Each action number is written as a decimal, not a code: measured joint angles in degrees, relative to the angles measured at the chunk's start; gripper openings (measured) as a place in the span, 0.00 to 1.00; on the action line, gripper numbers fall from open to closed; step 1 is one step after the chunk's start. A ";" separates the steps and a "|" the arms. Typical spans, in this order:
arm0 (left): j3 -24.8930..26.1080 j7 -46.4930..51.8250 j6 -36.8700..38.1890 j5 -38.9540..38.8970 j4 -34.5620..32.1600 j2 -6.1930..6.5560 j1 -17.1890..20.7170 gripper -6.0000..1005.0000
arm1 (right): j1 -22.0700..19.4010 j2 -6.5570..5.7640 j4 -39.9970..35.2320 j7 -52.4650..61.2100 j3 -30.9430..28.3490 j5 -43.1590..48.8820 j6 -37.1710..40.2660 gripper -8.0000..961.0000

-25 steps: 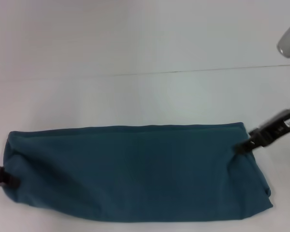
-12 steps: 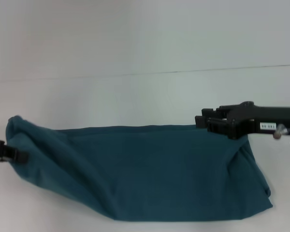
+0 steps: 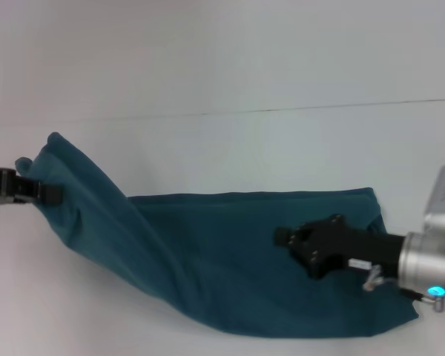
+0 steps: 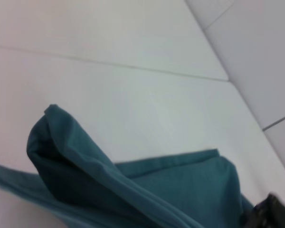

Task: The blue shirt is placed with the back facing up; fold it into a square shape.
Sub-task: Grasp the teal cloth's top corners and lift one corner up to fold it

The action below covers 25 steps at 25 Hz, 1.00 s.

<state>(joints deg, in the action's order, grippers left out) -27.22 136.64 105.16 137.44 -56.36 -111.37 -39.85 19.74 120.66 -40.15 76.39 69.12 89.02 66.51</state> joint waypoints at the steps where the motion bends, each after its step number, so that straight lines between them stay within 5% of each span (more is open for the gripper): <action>1: 0.34 0.11 0.02 -0.53 0.14 0.19 -0.19 0.09 | 0.02 0.03 0.64 -1.69 2.20 -1.60 -1.03 0.01; 7: 2.87 0.80 1.26 -3.06 1.63 1.18 -1.10 0.09 | 0.21 0.08 1.23 -7.35 15.35 -10.03 -9.58 0.01; 17: 6.93 1.18 4.95 -4.44 1.29 2.29 -1.44 0.09 | 2.62 0.32 1.58 -16.39 26.53 -24.35 -17.50 0.01; 25: 7.08 0.62 6.51 -4.47 1.33 2.98 -2.59 0.09 | 9.10 0.52 2.57 -13.65 36.62 -29.26 -25.31 0.01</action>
<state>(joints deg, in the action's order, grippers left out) -20.15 137.26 111.67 132.97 -55.03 -108.39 -42.44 28.83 121.17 -37.58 62.74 105.74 59.77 41.20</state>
